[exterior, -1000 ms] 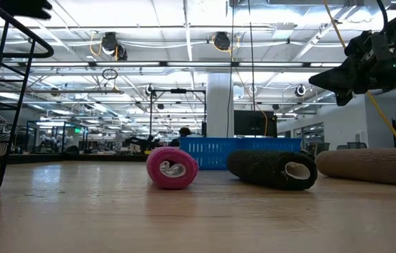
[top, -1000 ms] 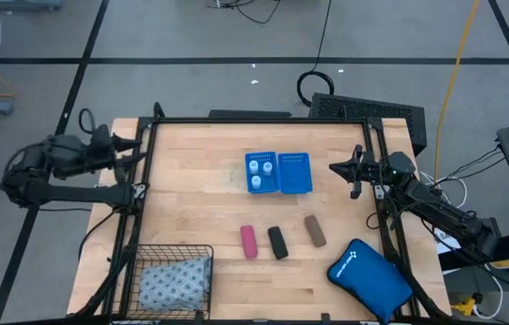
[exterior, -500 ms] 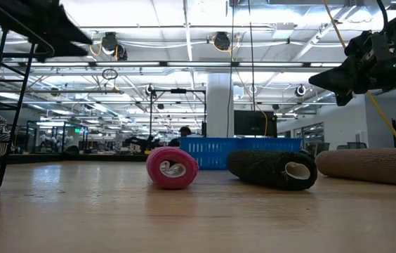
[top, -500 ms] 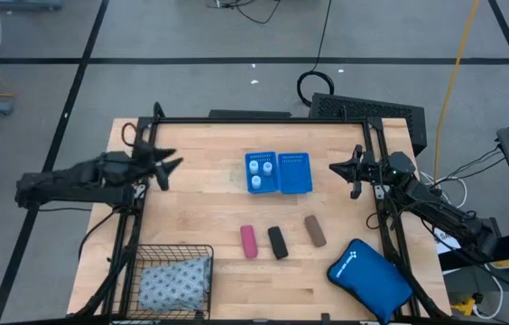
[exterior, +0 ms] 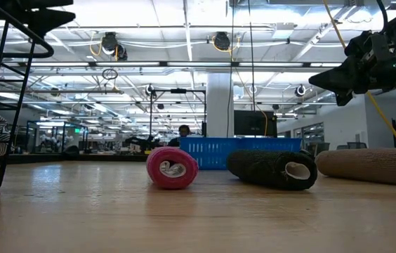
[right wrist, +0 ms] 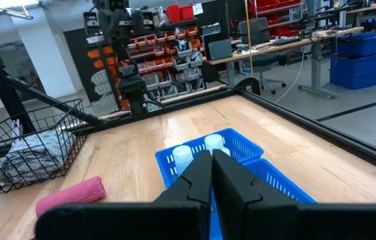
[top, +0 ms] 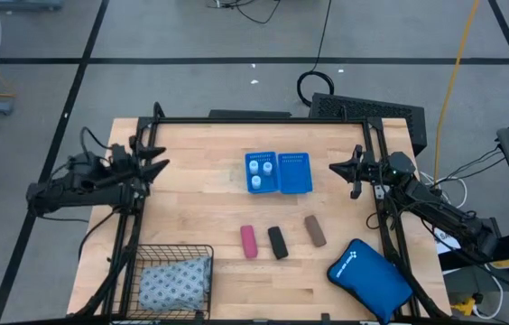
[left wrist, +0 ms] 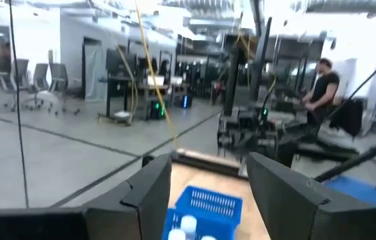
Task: Pick & place medical supplies in basket/bin
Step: Put the brown bandage into the right blue bin
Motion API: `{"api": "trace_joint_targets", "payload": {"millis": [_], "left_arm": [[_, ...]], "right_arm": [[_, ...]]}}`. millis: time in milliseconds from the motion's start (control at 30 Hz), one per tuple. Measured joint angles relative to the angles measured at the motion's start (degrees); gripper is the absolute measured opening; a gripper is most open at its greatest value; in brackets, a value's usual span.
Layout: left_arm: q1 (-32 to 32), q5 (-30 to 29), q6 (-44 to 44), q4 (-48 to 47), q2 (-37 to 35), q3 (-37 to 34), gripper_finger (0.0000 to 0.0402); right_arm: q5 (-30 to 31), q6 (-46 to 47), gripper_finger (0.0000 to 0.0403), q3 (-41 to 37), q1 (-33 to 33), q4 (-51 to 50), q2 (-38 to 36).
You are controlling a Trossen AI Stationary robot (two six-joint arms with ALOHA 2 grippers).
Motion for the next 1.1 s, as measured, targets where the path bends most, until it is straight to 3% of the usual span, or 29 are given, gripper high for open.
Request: {"api": "trace_joint_targets", "payload": {"millis": [133, 267, 600, 1100], "left_arm": [[0.0, 3.2, -0.5, 1.5, -3.1, -2.7, 0.0207], [0.0, 6.8, 0.1, 9.3, -3.6, -7.7, 0.0207], [0.0, 7.1, 0.2, 27.9, -3.6, -21.6, 0.0202], [0.0, 11.6, 1.7, 15.4, -3.5, -22.4, 0.0178]], "right_arm": [[0.0, 0.0, 0.0004, 0.0, 0.0, 0.0, 0.0], [0.0, 0.0, 0.0004, 0.0, 0.0, 0.0, 0.0], [0.0, 0.0, 0.0004, 0.0, 0.0, 0.0, 0.0], [0.0, 0.0, 0.0004, 0.0, 0.0, 0.0, 0.0]]}}
